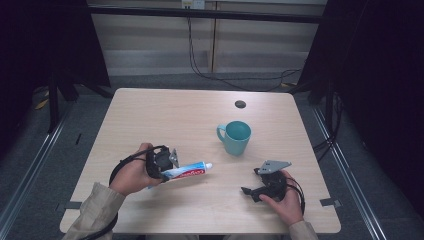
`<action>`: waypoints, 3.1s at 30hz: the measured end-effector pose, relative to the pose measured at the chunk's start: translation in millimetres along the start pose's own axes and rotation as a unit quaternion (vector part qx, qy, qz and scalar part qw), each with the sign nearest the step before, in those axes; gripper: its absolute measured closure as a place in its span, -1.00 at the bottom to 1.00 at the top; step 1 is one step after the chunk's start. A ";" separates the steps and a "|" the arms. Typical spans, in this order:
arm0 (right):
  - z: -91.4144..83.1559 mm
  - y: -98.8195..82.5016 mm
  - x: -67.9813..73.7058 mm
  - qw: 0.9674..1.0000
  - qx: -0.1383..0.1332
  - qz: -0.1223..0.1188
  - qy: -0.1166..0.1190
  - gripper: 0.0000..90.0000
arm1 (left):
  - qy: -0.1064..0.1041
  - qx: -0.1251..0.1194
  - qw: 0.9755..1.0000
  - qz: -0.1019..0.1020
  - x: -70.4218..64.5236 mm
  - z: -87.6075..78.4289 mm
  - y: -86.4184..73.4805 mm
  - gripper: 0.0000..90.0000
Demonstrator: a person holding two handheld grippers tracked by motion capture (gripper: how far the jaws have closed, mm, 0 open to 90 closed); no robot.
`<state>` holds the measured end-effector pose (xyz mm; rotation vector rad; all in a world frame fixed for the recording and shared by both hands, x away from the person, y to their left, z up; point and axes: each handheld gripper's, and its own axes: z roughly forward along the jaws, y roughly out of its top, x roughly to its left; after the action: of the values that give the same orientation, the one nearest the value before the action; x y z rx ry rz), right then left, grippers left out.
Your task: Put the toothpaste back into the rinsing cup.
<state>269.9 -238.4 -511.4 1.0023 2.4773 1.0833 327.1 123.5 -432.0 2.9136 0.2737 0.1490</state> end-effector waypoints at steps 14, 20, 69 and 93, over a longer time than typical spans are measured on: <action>-0.2 0.8 -0.3 1.000 0.003 0.000 -0.005 -0.69 | 0.003 -0.012 1.000 -0.003 0.3 -7.6 21.7 0.67; -4.2 6.2 1.2 0.999 0.019 -0.024 -0.011 -0.66 | -0.005 -0.008 1.000 -0.001 0.6 -8.5 28.9 0.67; -4.7 94.1 43.9 0.972 0.024 -0.234 0.008 -0.61 | -0.050 -0.025 0.998 -0.001 -6.3 4.3 78.9 0.67; 0.8 103.1 57.9 0.948 0.022 -0.318 -0.025 -0.46 | -0.055 -0.029 0.998 -0.012 -4.3 5.8 82.6 0.67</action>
<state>278.7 -148.5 -435.2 0.1844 2.5052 0.7729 337.9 42.2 -419.9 2.8469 0.2815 -0.0079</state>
